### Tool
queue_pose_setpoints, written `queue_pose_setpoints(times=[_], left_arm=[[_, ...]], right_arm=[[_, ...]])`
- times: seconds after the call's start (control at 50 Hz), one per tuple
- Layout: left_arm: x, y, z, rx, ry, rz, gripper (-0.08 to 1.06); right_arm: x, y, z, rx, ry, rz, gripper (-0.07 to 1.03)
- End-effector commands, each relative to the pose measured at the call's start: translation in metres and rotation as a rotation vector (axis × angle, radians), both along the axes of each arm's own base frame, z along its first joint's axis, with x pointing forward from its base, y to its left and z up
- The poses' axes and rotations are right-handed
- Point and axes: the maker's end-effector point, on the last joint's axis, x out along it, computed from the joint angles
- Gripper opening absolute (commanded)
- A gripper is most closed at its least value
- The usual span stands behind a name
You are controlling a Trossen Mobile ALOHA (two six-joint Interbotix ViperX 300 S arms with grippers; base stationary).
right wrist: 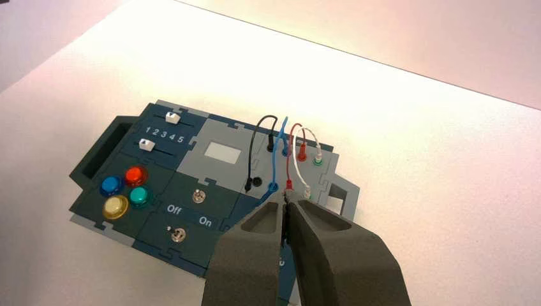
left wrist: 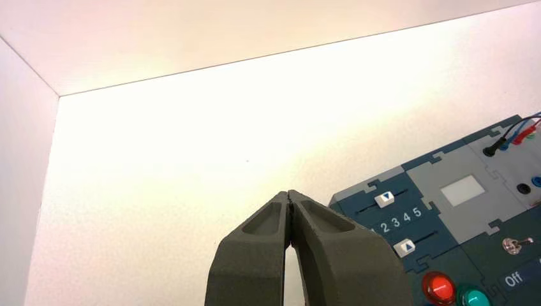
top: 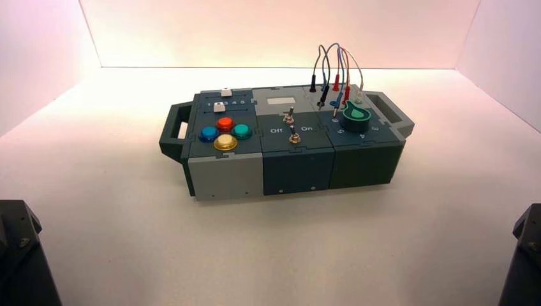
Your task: Push the red button with the right gripper.
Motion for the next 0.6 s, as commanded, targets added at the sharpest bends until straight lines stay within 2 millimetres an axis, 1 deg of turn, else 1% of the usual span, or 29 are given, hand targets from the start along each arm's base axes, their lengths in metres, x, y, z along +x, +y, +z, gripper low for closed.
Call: queue_pose_setpoints(times=[0.02,0.28,0.36,0.5,0.58,0.6], left_arm=[[0.008,0.000,0.016,-0.004,-0.043,0.003,-0.03],[0.007,0.001,0.014,-0.002,-0.039,0.004,-0.03],[0.007,0.001,0.014,-0.003,-0.038,0.007,-0.03],[0.010,0.004,0.015,-0.004,-0.037,0.018,-0.03],[0.012,0.006,0.015,-0.007,-0.034,0.028,-0.03],[0.013,0.006,0.016,-0.006,-0.036,0.028,-0.03]], right_arm=[[0.002,0.003,0.007,0.017,-0.012,0.003,-0.02],[0.002,0.004,0.008,0.023,-0.010,0.002,-0.02],[0.001,0.009,0.007,0.029,-0.002,0.018,-0.02],[-0.005,0.032,0.003,0.023,0.035,0.103,-0.02],[-0.011,0.059,-0.002,0.036,0.089,0.179,-0.02],[-0.012,0.062,-0.003,0.036,0.097,0.187,-0.02]])
